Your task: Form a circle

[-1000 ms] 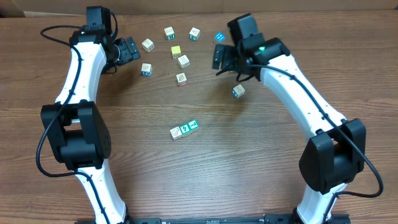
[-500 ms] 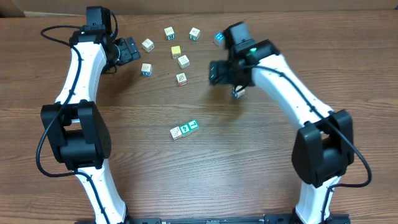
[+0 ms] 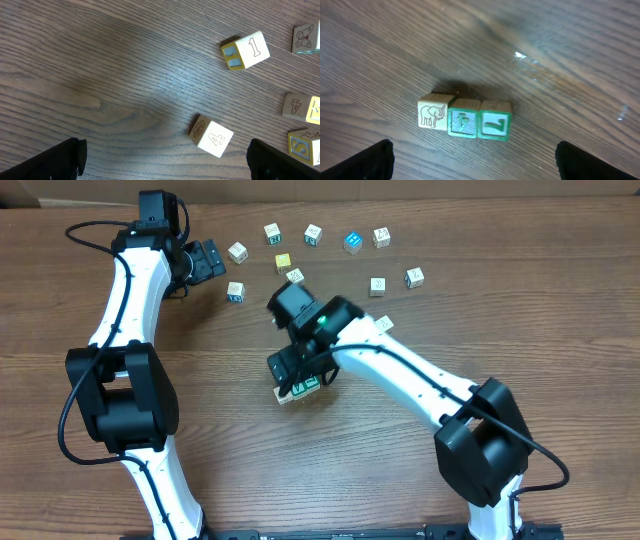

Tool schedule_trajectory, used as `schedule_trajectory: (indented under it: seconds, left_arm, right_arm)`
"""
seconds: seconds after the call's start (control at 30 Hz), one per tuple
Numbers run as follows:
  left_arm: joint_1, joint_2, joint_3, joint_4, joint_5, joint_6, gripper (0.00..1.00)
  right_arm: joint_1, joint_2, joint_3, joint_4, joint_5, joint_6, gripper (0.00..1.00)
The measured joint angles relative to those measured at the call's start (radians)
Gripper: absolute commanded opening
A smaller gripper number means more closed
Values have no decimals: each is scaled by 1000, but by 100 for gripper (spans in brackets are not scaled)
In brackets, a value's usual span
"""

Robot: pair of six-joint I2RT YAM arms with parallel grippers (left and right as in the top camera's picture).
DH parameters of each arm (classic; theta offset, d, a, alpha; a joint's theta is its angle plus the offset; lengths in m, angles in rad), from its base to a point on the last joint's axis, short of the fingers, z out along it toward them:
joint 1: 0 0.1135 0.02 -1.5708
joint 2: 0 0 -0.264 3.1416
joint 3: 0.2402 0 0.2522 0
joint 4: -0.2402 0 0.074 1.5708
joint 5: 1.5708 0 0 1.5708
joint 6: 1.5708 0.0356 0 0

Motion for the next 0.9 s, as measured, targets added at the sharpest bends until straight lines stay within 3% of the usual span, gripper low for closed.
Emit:
schedule_trajectory:
  seconds: [0.3,0.9]
  left_arm:
    - [0,0,0,0,0,0,100]
    - [0,0,0,0,0,0,100]
  right_arm:
    - [47,8,-77,110,74,6,100]
    - [56,74,-94,177,107,80,100]
